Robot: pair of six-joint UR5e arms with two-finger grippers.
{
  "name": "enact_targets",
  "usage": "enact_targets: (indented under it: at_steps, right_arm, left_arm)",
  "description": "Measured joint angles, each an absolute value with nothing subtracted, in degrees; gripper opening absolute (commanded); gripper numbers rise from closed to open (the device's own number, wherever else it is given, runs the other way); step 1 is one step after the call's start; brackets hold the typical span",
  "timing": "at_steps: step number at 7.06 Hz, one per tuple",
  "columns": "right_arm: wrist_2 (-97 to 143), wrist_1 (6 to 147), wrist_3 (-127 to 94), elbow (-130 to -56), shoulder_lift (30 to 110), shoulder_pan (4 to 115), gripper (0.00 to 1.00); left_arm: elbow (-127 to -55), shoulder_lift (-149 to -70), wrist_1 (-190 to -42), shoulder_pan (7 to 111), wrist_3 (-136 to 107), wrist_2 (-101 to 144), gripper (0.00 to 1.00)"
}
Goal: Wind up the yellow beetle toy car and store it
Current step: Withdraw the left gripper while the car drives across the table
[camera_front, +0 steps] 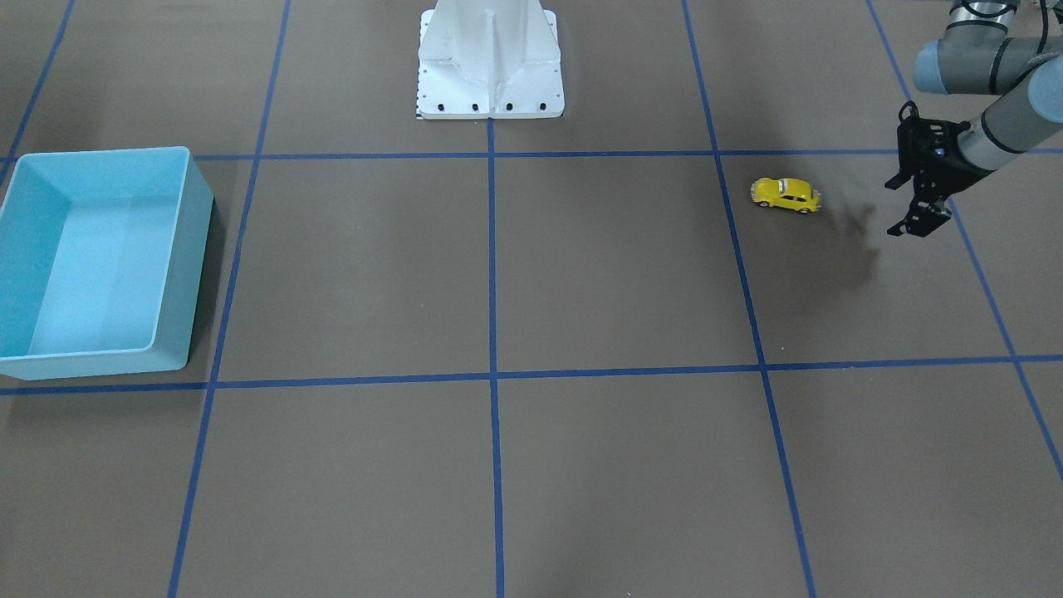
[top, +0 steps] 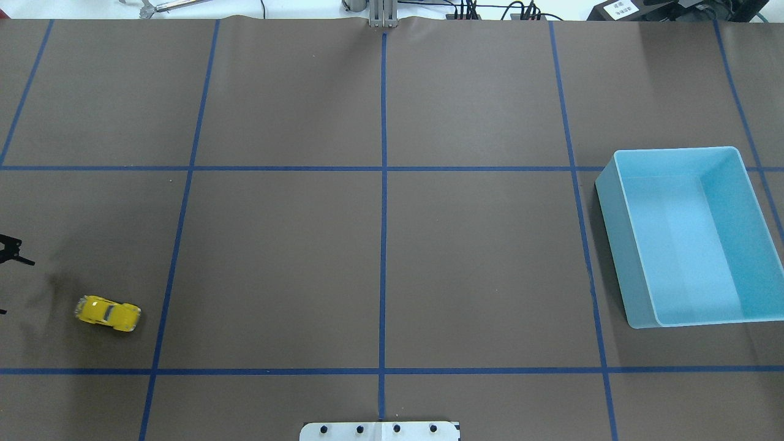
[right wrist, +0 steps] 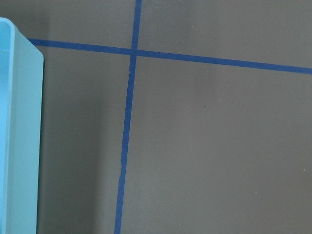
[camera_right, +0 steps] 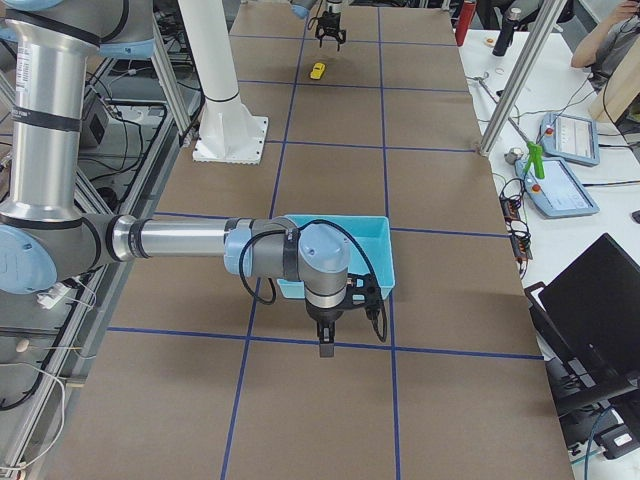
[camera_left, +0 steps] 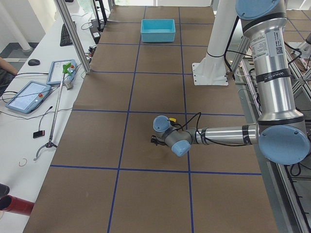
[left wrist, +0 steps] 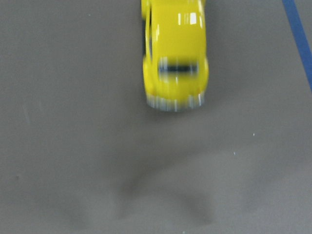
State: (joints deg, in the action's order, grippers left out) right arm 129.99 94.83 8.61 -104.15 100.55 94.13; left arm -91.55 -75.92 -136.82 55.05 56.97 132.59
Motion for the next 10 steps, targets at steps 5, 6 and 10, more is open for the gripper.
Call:
enact_targets:
  at_steps: [5, 6, 10]
  right_arm:
    - [130.1, 94.8, 8.6, -104.8, 100.5, 94.1, 1.0]
    - [130.3, 94.8, 8.6, -105.0, 100.5, 94.1, 1.0]
    - [130.4, 94.9, 8.6, -105.1, 100.6, 94.1, 1.0]
  left_arm:
    - [-92.4, -75.0, -135.5, 57.5, 58.7, 133.4, 1.0]
    - [-92.5, -74.8, -135.3, 57.8, 58.7, 133.4, 1.0]
    - [-95.7, -74.5, -128.9, 58.3, 58.4, 133.1, 1.0]
